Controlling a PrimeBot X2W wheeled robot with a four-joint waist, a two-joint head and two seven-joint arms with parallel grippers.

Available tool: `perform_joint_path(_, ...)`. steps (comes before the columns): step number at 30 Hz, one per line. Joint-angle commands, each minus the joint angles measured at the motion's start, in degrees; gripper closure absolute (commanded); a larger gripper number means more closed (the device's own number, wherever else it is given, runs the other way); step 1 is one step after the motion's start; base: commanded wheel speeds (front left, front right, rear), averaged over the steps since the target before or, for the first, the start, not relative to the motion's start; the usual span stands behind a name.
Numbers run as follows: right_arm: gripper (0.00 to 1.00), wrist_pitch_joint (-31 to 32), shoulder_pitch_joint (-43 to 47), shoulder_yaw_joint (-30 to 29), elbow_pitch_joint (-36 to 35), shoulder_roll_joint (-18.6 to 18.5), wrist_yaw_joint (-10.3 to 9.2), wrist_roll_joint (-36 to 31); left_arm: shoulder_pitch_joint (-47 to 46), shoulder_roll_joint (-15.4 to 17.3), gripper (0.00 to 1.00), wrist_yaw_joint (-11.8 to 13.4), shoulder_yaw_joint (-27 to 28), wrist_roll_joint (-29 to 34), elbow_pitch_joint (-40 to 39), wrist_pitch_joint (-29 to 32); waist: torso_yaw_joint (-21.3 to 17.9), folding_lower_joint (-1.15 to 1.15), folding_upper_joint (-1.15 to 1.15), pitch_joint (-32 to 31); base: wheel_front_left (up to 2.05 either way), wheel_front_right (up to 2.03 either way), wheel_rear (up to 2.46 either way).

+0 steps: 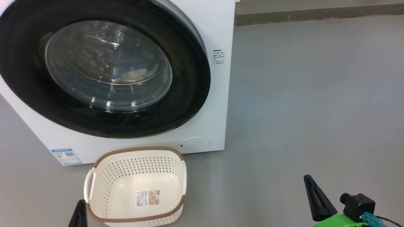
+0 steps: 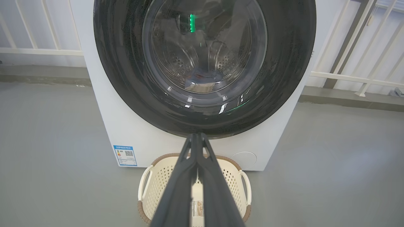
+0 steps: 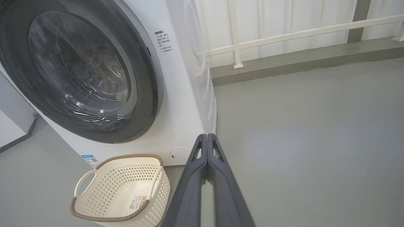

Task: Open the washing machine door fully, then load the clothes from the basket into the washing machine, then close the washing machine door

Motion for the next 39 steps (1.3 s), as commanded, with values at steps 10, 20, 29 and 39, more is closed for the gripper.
perform_joint_path(10,1.0,2.0,-1.4,-0.6,-1.4,0.0,-0.02,7.8,-1.9,0.8,1.0,0.0,0.6,-7.9,-0.7,2.0,-0.1,0.01,0.0,0.1,0.0,0.0,0.0)
perform_joint_path(20,1.0,3.7,-1.8,-1.1,-1.5,0.0,-0.03,14.1,-2.9,0.8,1.0,0.0,0.7,-14.4,-0.2,3.6,-0.2,0.0,0.0,0.2,0.0,0.0,0.0)
perform_joint_path(29,1.0,5.2,-2.1,-1.5,-1.6,0.0,-0.04,19.7,-3.8,0.8,1.0,0.0,0.9,-20.3,0.2,5.1,-0.2,0.0,0.0,0.2,0.0,0.0,0.0)
perform_joint_path(39,1.0,6.9,-2.5,-2.0,-1.7,0.0,-0.05,25.9,-4.8,0.8,1.0,-0.1,1.1,-26.7,0.7,6.8,-0.3,0.0,0.0,0.3,0.0,0.0,0.0)
